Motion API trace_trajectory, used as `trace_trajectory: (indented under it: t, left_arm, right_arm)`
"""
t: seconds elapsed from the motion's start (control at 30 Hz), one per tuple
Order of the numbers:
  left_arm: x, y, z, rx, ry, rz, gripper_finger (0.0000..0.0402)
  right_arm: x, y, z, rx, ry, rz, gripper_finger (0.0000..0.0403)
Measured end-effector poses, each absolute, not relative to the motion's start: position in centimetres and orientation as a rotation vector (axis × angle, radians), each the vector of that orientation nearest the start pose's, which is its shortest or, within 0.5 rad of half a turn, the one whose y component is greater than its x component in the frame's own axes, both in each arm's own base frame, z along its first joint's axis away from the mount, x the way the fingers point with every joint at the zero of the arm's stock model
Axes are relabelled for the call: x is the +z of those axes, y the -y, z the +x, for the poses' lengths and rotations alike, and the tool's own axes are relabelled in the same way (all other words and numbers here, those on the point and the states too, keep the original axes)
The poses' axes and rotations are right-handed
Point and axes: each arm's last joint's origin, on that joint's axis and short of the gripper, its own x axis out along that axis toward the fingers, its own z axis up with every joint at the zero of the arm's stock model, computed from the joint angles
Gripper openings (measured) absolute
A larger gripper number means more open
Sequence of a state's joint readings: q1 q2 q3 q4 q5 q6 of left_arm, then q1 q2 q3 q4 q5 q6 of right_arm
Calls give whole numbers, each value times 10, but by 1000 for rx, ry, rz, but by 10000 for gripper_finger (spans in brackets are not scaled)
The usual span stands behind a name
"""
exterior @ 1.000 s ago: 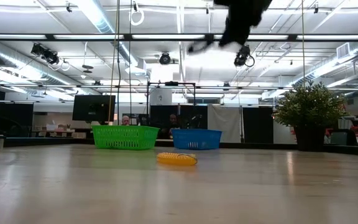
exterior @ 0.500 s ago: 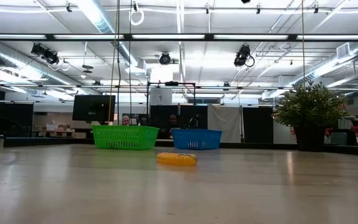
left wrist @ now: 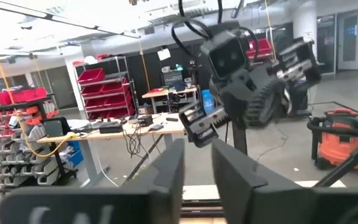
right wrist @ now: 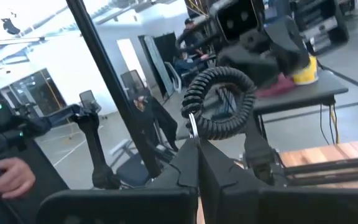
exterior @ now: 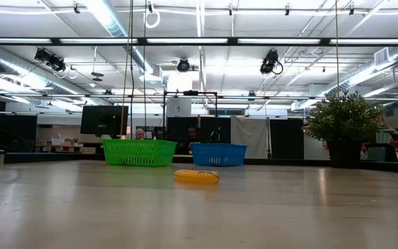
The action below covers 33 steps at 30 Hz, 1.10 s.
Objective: Sort spring keychains into baskets
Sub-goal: Put the black spring keychain into the green basket
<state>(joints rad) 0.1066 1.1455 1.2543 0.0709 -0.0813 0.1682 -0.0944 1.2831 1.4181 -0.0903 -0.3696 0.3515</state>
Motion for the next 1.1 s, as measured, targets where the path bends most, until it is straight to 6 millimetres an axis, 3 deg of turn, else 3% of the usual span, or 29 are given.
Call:
trace_trajectory:
  t: [0.23,0.43,1.1]
  left_arm:
    - [442,-29,260,153,192,193,188]
    - [437,-30,271,143,200,206,244]
    - [436,-29,280,75,260,173,259]
  right_arm:
    - [454,15,274,279,-1,322,0]
    - [452,16,276,257,-1,299,0]
    - [437,19,298,232,-42,331,0]
